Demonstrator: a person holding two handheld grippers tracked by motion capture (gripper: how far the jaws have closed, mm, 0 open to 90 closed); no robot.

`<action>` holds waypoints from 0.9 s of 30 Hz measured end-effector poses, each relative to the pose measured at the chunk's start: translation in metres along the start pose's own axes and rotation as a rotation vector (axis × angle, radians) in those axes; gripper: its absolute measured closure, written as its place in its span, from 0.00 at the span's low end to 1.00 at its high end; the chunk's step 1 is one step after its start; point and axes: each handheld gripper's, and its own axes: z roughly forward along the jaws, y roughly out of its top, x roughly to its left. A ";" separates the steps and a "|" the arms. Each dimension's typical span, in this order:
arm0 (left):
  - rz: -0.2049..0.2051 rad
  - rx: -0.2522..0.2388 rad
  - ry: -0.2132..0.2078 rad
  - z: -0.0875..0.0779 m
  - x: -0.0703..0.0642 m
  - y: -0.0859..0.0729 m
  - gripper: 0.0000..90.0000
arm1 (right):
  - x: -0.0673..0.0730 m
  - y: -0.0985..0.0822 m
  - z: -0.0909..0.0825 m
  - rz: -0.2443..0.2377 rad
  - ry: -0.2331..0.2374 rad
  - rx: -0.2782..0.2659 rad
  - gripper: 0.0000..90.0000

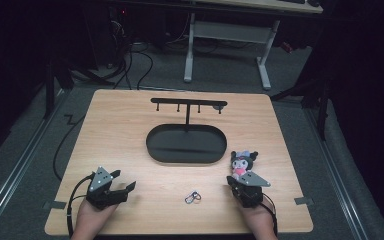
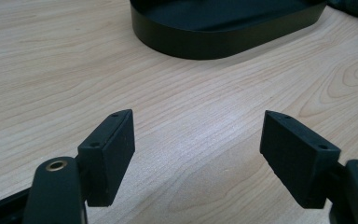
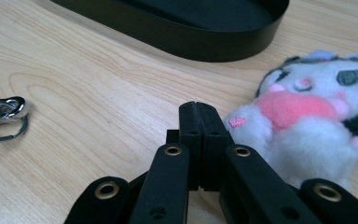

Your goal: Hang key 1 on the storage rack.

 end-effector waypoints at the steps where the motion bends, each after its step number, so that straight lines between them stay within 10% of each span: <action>1: 0.000 0.000 0.000 0.000 0.000 0.000 0.30 | 0.000 0.000 0.000 0.000 0.000 0.000 1.00; 27: -0.001 -0.019 -0.011 0.001 0.001 0.004 0.30 | -0.055 -0.026 -0.035 0.172 -0.128 -0.017 0.99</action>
